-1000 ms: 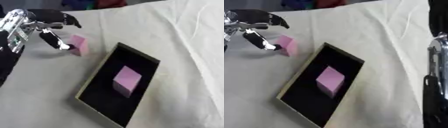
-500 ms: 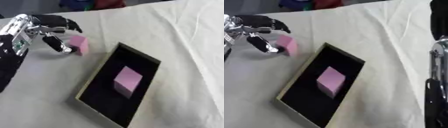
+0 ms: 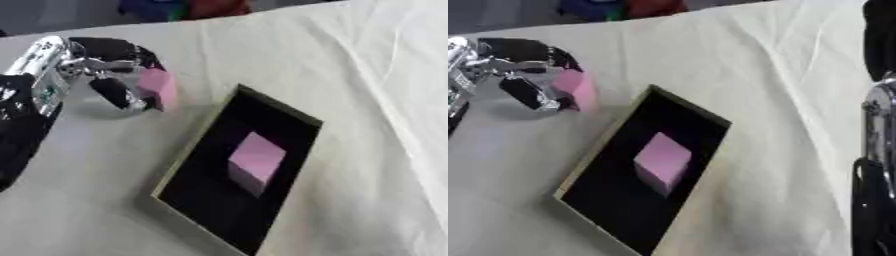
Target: Pick up objects on the table and place them in the box.
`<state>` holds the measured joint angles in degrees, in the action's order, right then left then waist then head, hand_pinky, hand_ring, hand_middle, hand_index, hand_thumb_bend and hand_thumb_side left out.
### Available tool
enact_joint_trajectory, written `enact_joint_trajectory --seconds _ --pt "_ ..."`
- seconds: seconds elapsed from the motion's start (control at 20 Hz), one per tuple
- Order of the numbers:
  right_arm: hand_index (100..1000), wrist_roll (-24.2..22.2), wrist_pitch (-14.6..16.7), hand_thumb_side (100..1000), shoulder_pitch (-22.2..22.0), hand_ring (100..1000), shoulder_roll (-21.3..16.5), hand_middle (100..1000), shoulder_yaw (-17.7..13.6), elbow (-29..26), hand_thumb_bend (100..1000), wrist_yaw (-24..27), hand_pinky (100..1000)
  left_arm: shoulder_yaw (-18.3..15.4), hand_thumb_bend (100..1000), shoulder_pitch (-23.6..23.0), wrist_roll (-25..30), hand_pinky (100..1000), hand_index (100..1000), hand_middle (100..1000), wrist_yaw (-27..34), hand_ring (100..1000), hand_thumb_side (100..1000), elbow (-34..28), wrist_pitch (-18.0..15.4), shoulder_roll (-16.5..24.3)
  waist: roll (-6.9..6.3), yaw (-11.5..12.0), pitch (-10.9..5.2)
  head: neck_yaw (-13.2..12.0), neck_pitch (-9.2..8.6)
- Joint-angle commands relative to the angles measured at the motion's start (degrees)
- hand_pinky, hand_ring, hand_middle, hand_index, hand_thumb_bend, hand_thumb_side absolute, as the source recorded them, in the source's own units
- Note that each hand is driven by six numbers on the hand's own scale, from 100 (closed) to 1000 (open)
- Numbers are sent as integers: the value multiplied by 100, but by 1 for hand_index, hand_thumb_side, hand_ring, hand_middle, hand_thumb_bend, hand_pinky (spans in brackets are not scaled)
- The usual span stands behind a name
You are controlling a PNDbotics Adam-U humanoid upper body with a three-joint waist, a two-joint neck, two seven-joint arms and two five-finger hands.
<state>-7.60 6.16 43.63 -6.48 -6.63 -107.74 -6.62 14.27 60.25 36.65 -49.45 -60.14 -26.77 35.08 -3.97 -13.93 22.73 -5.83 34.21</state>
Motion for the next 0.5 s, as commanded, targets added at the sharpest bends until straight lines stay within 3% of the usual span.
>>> enact_joint_trajectory --seconds 0.05,0.15,0.5 --pt "794 38 -14 1000 74 828 -120 576 -30 -77 100 26 862 -21 242 90 596 770 895 812 29 825 534 -106 -550 89 19 -4 -129 1 -1" --pt "794 47 -24 1000 67 828 -120 575 -32 -74 100 17 862 -39 202 89 477 743 860 775 29 801 479 -149 -490 95 22 -1 -137 9 8" --pt "794 54 -38 1000 57 828 -113 576 -30 -78 100 1 862 -19 199 75 266 740 856 771 33 798 474 -190 -416 105 23 2 -147 16 17"
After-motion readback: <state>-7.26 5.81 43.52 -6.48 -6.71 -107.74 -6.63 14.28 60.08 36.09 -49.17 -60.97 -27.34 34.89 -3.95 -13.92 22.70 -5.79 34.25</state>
